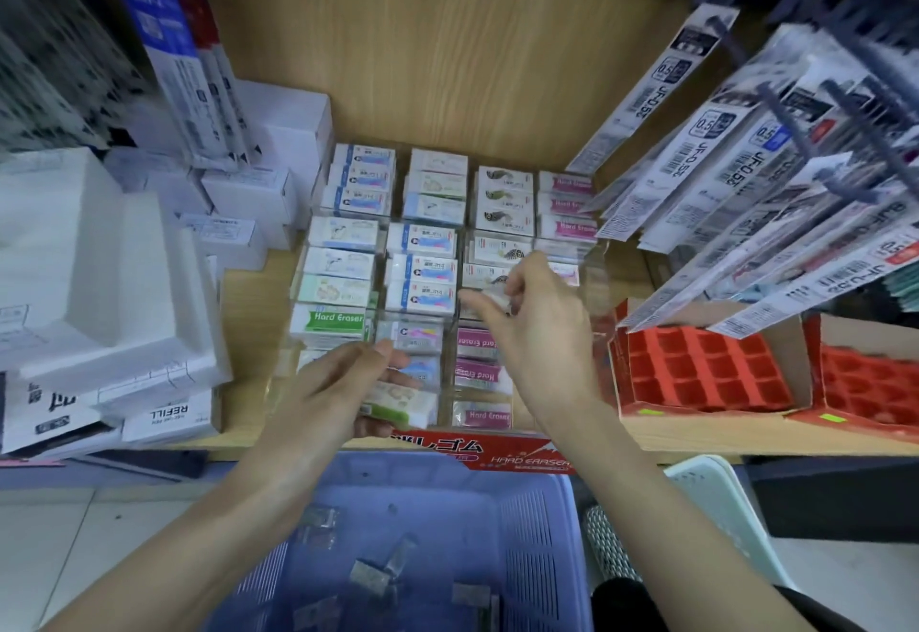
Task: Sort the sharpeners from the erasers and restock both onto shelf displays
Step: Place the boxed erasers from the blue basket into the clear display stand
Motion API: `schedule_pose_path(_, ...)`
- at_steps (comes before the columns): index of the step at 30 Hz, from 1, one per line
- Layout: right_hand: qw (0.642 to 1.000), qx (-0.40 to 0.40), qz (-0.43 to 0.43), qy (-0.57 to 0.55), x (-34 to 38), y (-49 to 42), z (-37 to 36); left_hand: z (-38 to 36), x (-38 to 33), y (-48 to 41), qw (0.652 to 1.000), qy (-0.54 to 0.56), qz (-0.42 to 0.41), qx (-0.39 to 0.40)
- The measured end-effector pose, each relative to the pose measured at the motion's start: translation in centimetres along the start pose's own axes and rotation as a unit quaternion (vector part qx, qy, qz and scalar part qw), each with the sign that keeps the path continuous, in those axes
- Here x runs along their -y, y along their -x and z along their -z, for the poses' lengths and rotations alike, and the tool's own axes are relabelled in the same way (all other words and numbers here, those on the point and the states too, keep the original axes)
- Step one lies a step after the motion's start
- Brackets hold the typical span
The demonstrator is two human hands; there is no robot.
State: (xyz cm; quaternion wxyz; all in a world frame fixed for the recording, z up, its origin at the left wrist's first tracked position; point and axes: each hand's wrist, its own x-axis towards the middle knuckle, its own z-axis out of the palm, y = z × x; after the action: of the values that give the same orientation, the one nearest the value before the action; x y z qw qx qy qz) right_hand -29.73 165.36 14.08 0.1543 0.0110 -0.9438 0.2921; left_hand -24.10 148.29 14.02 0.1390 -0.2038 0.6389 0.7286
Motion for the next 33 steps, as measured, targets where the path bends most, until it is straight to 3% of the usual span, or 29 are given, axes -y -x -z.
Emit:
schedule_pose_path(5, 0.995, -0.006, 0.079, 0.055, -0.7, 1.2, -0.7, 0.7, -0.2, -0.4, 1.000, 0.010, 0.010, -0.015)
schedule_pose_path(9, 0.998, 0.014, 0.055, -0.004, -1.5, 1.9, -0.8, 0.5, -0.2, -0.3, 1.000, 0.004, 0.012, -0.011)
schedule_pose_path(12, 0.994, 0.053, 0.003, -0.095, -2.4, 1.7, 0.7, 0.5, -0.2, -0.2, 1.000, 0.005, 0.008, -0.008)
schedule_pose_path(16, 0.988, 0.133, 0.002, -0.073, -3.9, 0.5, 2.1, 0.7, -0.1, -0.2, 1.000, 0.010, 0.010, -0.003)
schedule_pose_path(19, 0.975, 0.214, 0.047, -0.049, -4.1, -1.3, 2.0, 0.8, -0.3, -0.4, 1.000, 0.014, 0.013, 0.020)
schedule_pose_path(23, 0.962, 0.255, 0.093, -0.034, -4.1, -2.6, 1.8, 1.1, -0.6, 0.2, 0.995, -0.020, -0.034, 0.096)
schedule_pose_path(25, 0.967, 0.236, 0.093, -0.025, -4.3, -2.9, 2.1, 1.0, -0.8, 0.4, 0.987, -0.082, -0.074, 0.118)
schedule_pose_path(28, 0.984, 0.159, 0.079, -0.002, -4.5, -3.8, 1.9, 0.8, -1.1, 0.5, 0.985, -0.076, -0.097, 0.124)
schedule_pose_path(33, 0.977, 0.123, 0.135, 0.107, -4.5, -3.7, 0.4, 0.5, -1.3, 0.7, 0.982, -0.062, -0.117, 0.132)
